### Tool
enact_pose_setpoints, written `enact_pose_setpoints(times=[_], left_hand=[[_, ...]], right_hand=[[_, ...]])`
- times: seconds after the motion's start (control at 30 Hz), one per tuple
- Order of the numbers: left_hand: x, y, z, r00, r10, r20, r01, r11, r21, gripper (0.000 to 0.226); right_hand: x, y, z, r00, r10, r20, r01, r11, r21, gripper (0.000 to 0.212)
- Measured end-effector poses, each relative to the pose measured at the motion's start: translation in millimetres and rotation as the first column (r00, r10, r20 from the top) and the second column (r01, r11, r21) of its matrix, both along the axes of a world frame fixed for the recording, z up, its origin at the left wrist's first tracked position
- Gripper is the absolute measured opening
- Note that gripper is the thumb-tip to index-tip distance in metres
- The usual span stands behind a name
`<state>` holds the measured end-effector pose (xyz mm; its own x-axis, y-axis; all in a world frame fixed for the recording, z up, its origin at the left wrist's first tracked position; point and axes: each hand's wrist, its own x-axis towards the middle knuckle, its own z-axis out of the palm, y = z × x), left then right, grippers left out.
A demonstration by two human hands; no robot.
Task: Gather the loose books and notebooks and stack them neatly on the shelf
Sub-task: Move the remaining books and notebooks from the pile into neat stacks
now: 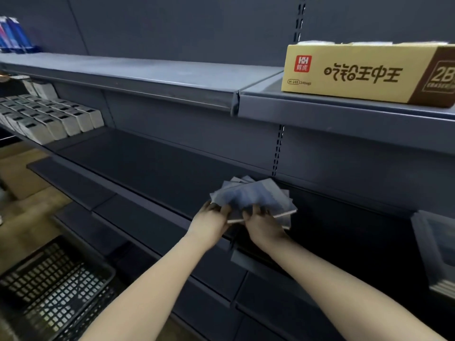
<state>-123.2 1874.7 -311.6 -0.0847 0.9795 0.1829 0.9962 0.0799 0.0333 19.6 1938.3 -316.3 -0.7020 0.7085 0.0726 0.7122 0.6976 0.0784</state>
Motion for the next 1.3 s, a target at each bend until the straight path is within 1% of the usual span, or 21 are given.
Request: enact_pose_setpoints(times=[0.07,0.1,0.17,0.27,0.3,0.37,0.5,0.6,0.67,0.73,0.8,0.87,0.9,0.93,0.97,1.0,1.07,1.1,1.17,1.23,1.3], left_hand=[[-2.4,1.0,1.1,0.998,0.013,-0.063,-0.017,0.998,-0.062,0.05],[-3.6,1.6,-0.7,0.996,0.018,-0.09,-0.024,0.997,-0.068,0.053],[0.6,-0.5,-3.8,0.995,0.003,-0.101,-0.01,0.997,-0.073,0.055],[12.3,-3.3,-12.0,0.997,-0.073,0.002,0.073,0.997,0.002,0.052],[17.2,-4.4,-12.0,0.993,-0.109,0.04,0.108,0.994,0.024,0.05],[26.0,-5.7,-6.9,0.99,-0.136,0.029,0.136,0.991,-0.004,0.05],[43.3,-7.3,-4.5,0.982,-0.188,-0.027,0.188,0.982,0.003,0.061],[60.0,-11.0,-3.8,0.992,-0.126,-0.032,0.124,0.991,-0.056,0.056],[69.1,-13.5,-4.5,0.986,-0.148,-0.08,0.141,0.986,-0.084,0.055],[80.2,-14.2,-1.9,0.973,-0.181,-0.144,0.171,0.982,-0.08,0.07],[100.1,-13.4,2.4,0.961,-0.228,-0.154,0.22,0.973,-0.067,0.074],[119.9,-10.3,5.4,0.958,-0.236,-0.164,0.211,0.965,-0.159,0.071],[129.8,-2.3,3.9,0.957,-0.251,-0.146,0.236,0.965,-0.113,0.072],[140.2,5.1,3.2,0.945,-0.284,-0.159,0.278,0.959,-0.062,0.074],[153.5,11.2,2.4,0.936,-0.288,-0.203,0.287,0.957,-0.037,0.074],[166.3,16.7,2.5,0.925,-0.309,-0.222,0.311,0.95,-0.026,0.071],[193.0,26.3,4.5,0.9,-0.346,-0.266,0.32,0.938,-0.137,0.064],[207.6,30.5,6.2,0.889,-0.372,-0.266,0.347,0.928,-0.137,0.061],[238.3,42.6,6.0,0.841,-0.451,-0.298,0.46,0.887,-0.042,0.055],[269.8,52.8,4.4,0.802,-0.504,-0.321,0.514,0.856,-0.06,0.054],[299.9,54.3,5.5,0.778,-0.565,-0.275,0.583,0.812,-0.02,0.048]], right_hand=[[12.4,5.2,-2.5,0.999,0.038,-0.006,-0.039,0.998,-0.041,0.034],[19.4,8.2,-3.6,0.998,0.054,-0.032,-0.054,0.998,-0.023,0.038],[33.0,5.0,0.8,0.994,0.082,-0.077,-0.088,0.992,-0.086,0.042],[54.1,10.3,0.5,0.992,0.101,-0.075,-0.107,0.991,-0.077,0.049],[58.9,11.6,3.7,0.993,0.091,-0.078,-0.098,0.991,-0.091,0.047],[67.3,10.1,13.6,0.993,0.084,-0.084,-0.095,0.986,-0.139,0.038],[77.2,2.5,16.6,0.997,0.073,-0.005,-0.073,0.981,-0.179,0.053],[84.5,-3.9,8.0,0.997,0.038,0.065,-0.027,0.986,-0.164,0.051],[96.0,-9.4,11.3,0.994,0.025,0.106,-0.011,0.991,-0.133,0.055],[114.0,-11.7,12.0,0.994,0.007,0.106,0.002,0.997,-0.078,0.062],[137.0,-11.9,11.1,0.995,-0.017,0.102,0.02,0.999,-0.027,0.062],[161.4,-9.7,11.0,0.997,-0.029,0.073,0.024,0.997,0.072,0.057],[174.7,-7.1,10.5,1.0,-0.016,0.022,0.013,0.991,0.133,0.053],[189.7,-4.1,9.4,0.999,-0.042,-0.014,0.044,0.99,0.132,0.048],[205.7,-2.8,9.9,0.997,-0.076,0.013,0.073,0.99,0.122,0.044],[222.4,-2.3,9.0,0.995,-0.097,0.035,0.091,0.986,0.14,0.042],[255.4,-2.9,7.6,0.991,-0.13,0.04,0.12,0.973,0.199,0.043],[271.9,-5.0,9.9,0.988,-0.146,0.039,0.133,0.963,0.234,0.044],[304.7,-13.3,16.5,0.981,-0.19,0.031,0.175,0.948,0.267,0.041],[335.5,-26.3,23.7,0.969,-0.247,0.018,0.233,0.933,0.276,0.041],[364.1,-40.7,27.4,0.938,-0.346,-0.007,0.337,0.909,0.244,0.047]])
